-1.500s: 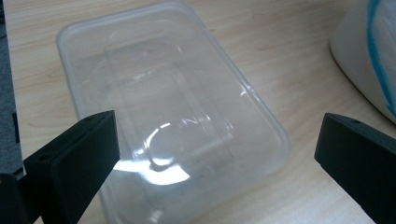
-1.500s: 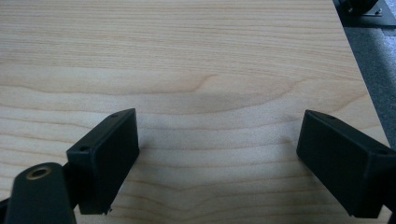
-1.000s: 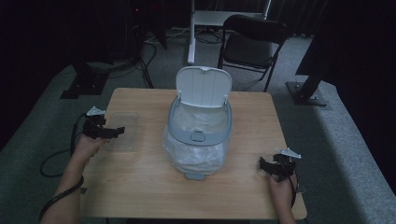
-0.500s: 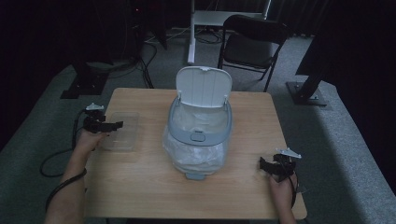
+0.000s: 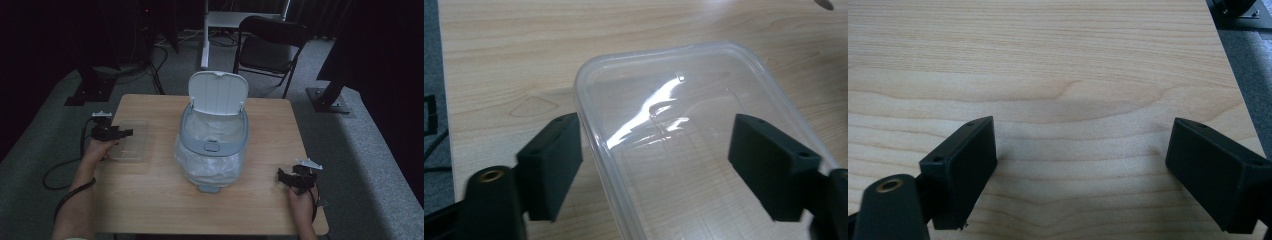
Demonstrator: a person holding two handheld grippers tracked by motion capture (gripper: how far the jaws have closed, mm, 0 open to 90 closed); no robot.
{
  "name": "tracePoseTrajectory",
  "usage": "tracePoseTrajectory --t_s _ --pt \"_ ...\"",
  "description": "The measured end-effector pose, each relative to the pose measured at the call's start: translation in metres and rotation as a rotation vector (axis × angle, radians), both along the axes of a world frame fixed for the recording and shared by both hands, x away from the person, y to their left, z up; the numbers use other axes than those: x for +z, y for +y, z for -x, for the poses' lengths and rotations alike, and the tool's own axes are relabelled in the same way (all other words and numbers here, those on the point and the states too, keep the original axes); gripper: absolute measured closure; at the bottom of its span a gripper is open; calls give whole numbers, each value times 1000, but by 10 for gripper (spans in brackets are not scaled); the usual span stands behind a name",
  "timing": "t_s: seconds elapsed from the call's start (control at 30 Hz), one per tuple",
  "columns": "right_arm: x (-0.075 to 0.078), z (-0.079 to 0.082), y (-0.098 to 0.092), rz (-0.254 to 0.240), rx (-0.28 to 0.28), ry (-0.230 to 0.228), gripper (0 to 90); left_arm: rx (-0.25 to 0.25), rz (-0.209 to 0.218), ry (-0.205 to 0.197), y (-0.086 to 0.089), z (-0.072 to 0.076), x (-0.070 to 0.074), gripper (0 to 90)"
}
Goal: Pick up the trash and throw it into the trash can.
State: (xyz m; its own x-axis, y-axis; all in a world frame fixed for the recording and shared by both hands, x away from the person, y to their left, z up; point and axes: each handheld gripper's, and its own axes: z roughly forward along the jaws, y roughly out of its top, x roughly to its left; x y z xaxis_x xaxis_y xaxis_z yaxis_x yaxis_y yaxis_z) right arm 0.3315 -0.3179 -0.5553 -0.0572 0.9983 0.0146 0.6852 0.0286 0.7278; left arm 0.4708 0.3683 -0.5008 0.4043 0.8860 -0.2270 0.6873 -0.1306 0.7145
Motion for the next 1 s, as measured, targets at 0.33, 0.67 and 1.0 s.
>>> tracePoseTrajectory --t_s 0.33,0.67,1.0 --pt "0 0 0 0 0 0 121 -17 39 6 -5 4 15 544" --pt "0 0 0 1 2 0 121 -78 85 27 -36 6 36 758" --pt "0 0 0 0 2 0 121 -176 38 4 -77 16 56 854"
